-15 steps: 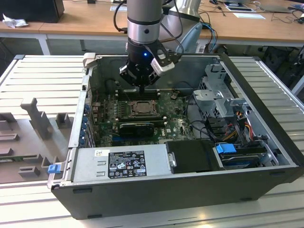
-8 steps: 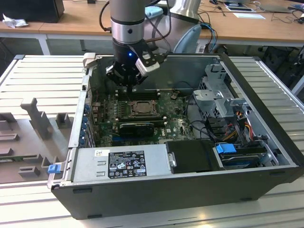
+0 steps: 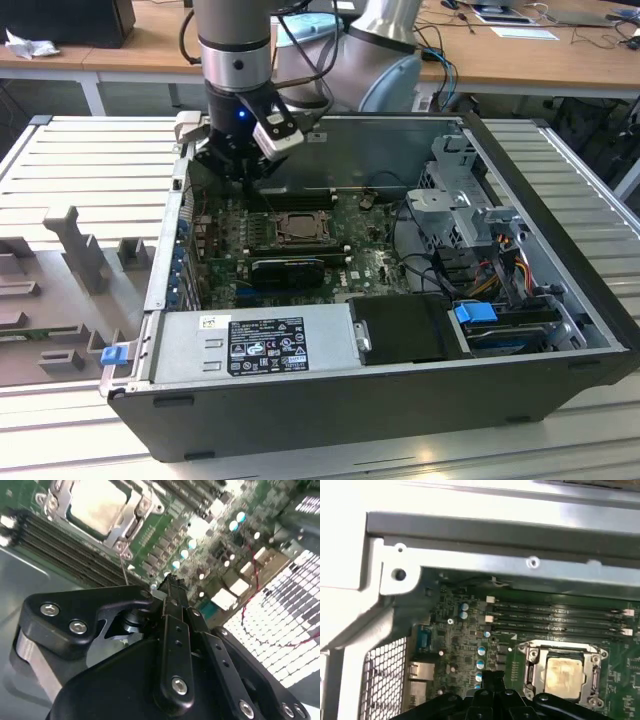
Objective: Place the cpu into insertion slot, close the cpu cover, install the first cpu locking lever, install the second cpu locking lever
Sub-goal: 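Install the first cpu locking lever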
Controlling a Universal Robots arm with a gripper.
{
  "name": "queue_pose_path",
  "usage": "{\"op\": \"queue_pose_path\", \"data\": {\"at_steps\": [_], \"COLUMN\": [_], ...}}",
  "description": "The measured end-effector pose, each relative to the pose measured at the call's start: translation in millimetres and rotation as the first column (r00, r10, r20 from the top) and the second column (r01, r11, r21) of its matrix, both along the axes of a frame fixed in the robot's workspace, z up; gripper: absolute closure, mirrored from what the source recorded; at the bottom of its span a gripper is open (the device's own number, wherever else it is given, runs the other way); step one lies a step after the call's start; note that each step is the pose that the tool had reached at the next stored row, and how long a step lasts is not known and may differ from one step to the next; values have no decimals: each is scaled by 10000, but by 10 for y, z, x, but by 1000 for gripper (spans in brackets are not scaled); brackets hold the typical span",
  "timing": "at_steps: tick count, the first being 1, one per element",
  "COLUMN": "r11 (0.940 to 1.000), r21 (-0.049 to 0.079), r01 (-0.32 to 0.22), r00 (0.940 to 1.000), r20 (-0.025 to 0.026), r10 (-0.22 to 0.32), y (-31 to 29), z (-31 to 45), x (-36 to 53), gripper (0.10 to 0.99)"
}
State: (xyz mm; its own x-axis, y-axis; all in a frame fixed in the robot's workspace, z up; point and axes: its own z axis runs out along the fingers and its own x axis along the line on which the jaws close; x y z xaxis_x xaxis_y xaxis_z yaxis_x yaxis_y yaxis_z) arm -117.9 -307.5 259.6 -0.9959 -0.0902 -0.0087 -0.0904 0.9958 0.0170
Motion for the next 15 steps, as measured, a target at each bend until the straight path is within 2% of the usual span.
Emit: {"op": "queue_pose_path", "data": {"at_steps": [6,8,15], "r11": [10000,10000,10000], "r21": [0,1,-21], "r01": [2,-1,2], "r00": [10000,10000,10000], "r20": [-1,-1,0], "r10": [-2,1,-2], "y": [285,305,306], "z": [-38,-42,-44], "x": [-13,18,167], "gripper": [980,980,980]}}
